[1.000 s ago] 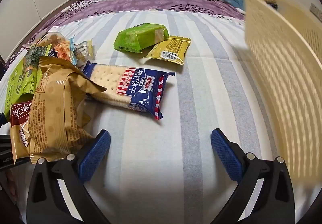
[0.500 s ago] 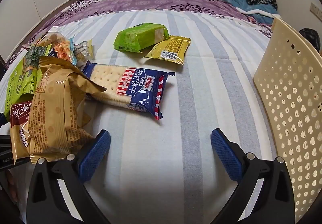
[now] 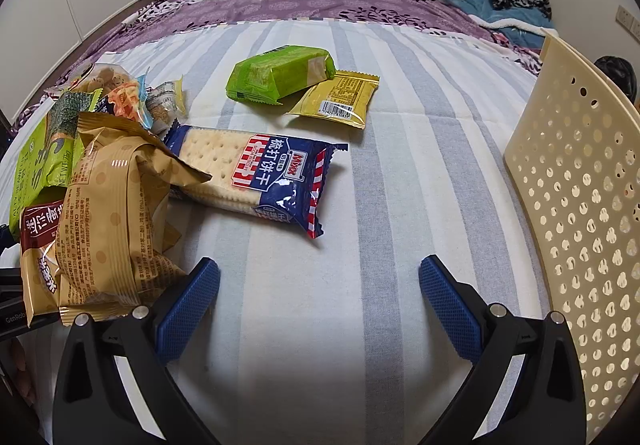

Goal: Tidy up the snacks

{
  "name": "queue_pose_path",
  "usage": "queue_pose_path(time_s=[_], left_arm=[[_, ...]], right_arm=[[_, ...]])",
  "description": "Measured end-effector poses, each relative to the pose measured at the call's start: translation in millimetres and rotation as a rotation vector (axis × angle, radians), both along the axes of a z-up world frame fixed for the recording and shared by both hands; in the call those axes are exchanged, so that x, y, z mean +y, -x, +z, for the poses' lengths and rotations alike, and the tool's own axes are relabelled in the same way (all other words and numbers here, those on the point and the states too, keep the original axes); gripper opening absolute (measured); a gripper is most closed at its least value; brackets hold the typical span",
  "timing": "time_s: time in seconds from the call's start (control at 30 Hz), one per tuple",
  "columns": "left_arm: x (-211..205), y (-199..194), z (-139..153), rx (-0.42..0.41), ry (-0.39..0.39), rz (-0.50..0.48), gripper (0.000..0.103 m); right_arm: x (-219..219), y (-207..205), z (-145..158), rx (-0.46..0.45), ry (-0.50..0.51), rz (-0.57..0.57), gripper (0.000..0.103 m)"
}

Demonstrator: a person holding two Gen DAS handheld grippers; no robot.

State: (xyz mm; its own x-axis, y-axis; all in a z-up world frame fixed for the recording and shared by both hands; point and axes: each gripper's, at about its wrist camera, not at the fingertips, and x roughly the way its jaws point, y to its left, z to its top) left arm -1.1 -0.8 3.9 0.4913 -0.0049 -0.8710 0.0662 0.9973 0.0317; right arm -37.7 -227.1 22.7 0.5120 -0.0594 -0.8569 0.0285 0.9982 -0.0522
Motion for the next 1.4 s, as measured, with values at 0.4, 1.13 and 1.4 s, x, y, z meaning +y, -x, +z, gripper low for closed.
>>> queue_pose_path(time_s=[0.4,1.13,1.4], left_arm=[[-0.1,-0.2,-0.9,-0.001,-0.001,0.000,0.101],[-0.1,0.0,-0.8,-0.001,0.000,0.000,0.101],[4.0,3.2,-0.1,0.005,-0.005,-0.002,0.101]], right_arm=[[1.9,0.0,1.4,0.002,0.000,0.000,0.098],[0.9,0.0,-1.9,0.002,0.000,0.001,0.098],[-1.9,2.3,1.8,-0.007,0.000,0.008,0.098]])
